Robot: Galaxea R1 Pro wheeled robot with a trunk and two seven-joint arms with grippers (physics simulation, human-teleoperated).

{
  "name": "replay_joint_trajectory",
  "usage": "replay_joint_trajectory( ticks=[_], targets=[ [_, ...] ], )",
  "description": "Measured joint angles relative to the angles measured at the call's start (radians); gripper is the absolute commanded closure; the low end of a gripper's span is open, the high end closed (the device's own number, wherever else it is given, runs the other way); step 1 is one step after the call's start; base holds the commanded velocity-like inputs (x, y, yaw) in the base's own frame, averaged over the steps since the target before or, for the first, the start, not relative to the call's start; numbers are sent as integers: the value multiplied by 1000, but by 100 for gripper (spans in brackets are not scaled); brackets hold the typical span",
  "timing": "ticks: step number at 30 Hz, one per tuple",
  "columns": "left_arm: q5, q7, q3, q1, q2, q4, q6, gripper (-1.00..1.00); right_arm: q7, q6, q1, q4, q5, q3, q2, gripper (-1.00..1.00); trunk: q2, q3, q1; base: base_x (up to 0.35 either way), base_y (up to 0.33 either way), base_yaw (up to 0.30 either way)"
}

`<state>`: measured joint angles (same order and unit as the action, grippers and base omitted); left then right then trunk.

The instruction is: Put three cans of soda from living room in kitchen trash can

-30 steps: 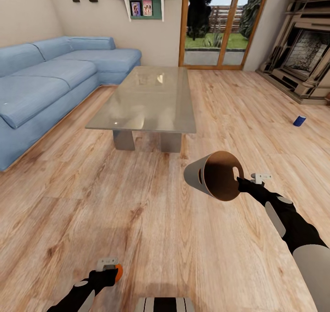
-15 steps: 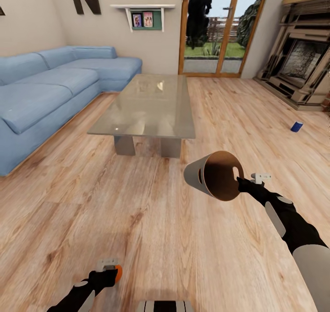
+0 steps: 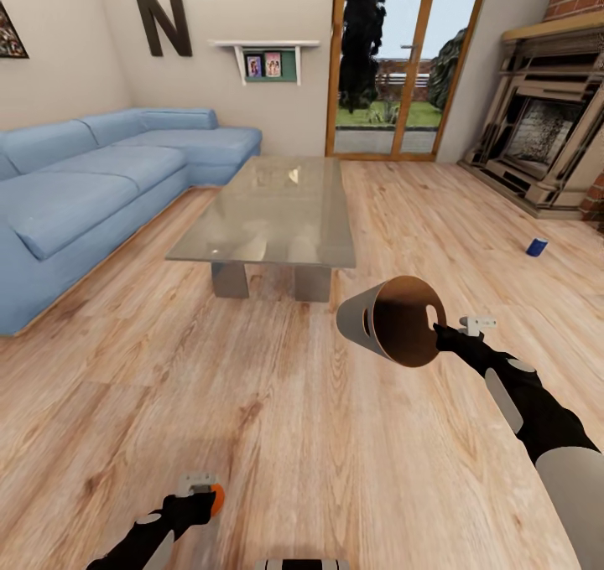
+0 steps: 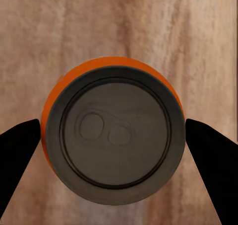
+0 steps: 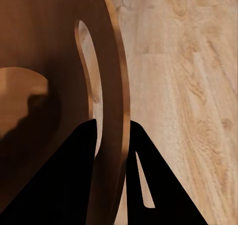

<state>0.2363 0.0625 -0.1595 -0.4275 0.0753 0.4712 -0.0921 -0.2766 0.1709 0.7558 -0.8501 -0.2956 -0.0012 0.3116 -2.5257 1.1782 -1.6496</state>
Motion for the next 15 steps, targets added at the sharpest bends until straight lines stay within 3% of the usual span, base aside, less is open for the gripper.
replay_joint_trajectory(
  ticks=[15],
  targets=[
    [0, 0, 0, 0, 0, 0, 0, 100, 1, 1, 0, 0, 1, 3, 0, 100, 4, -58, 7, 0, 0, 0]
  ],
)
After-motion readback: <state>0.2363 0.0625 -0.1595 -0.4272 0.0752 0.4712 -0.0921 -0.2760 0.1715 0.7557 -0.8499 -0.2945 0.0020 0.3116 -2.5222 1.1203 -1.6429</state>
